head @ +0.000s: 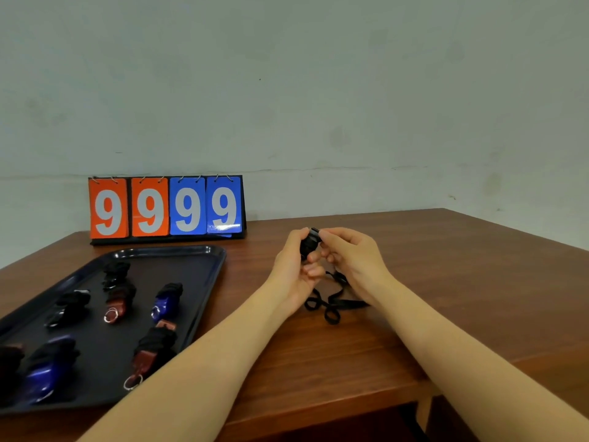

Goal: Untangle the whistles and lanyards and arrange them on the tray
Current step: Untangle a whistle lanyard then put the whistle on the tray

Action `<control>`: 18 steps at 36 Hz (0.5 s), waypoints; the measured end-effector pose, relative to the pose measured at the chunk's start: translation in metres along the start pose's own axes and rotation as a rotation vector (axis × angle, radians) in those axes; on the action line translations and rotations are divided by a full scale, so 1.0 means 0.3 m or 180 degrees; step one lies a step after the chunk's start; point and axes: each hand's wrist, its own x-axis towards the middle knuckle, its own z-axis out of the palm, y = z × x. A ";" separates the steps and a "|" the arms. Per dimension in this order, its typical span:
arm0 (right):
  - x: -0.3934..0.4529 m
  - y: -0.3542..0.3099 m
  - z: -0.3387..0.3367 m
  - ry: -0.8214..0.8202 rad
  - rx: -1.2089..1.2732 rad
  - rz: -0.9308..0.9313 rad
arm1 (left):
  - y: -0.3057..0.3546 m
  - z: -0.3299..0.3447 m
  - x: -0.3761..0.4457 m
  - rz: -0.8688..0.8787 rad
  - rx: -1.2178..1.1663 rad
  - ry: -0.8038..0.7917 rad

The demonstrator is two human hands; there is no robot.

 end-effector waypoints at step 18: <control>-0.004 0.007 -0.005 -0.0217 -0.0116 0.0149 | 0.011 0.018 -0.032 0.0214 0.0297 0.0081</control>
